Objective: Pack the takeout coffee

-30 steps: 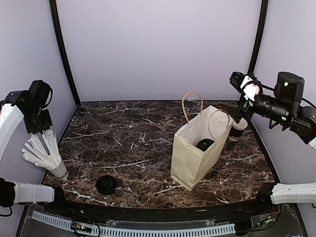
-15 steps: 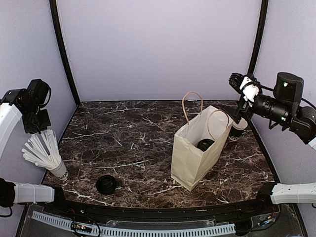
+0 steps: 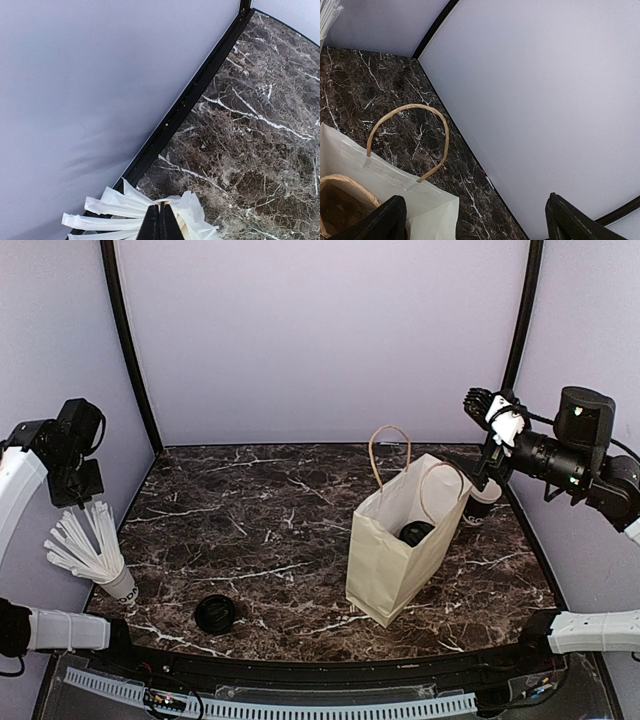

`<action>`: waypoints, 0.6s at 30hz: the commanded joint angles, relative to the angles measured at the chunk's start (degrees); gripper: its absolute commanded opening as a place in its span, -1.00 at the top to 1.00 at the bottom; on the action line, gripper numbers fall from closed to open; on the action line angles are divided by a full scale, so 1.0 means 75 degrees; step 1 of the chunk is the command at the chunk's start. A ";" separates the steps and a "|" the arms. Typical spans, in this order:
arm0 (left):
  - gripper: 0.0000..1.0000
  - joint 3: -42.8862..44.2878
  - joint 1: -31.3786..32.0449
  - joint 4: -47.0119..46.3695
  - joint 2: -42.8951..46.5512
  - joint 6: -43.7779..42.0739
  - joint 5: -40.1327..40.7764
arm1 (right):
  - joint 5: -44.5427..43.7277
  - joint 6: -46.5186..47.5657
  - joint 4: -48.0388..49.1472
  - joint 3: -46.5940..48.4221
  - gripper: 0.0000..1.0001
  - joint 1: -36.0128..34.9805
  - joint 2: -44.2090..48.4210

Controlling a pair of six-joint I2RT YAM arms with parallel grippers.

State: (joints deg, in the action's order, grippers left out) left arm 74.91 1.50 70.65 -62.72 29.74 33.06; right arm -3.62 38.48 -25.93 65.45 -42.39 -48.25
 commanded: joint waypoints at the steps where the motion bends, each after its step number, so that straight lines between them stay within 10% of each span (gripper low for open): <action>1: 1.00 0.1151 -0.0036 0.0324 0.0028 -0.0365 0.0313 | 0.0048 -0.0020 0.0215 -0.0020 -0.97 -0.0055 0.0060; 9: 1.00 0.3877 -0.0027 0.0660 -0.0692 -0.1435 0.0125 | 0.0051 0.0046 0.0268 -0.0020 -0.97 -0.0054 -0.0012; 18: 1.00 0.5858 0.0064 -0.0916 -0.1351 -0.1890 -0.3658 | -0.0112 0.0130 0.0188 0.0072 -0.97 -0.0044 -0.0082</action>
State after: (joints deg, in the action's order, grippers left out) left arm 113.43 1.50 71.00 -71.29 17.41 22.74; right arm -3.66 38.96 -25.93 65.45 -42.39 -48.71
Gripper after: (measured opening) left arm 0.024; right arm 0.986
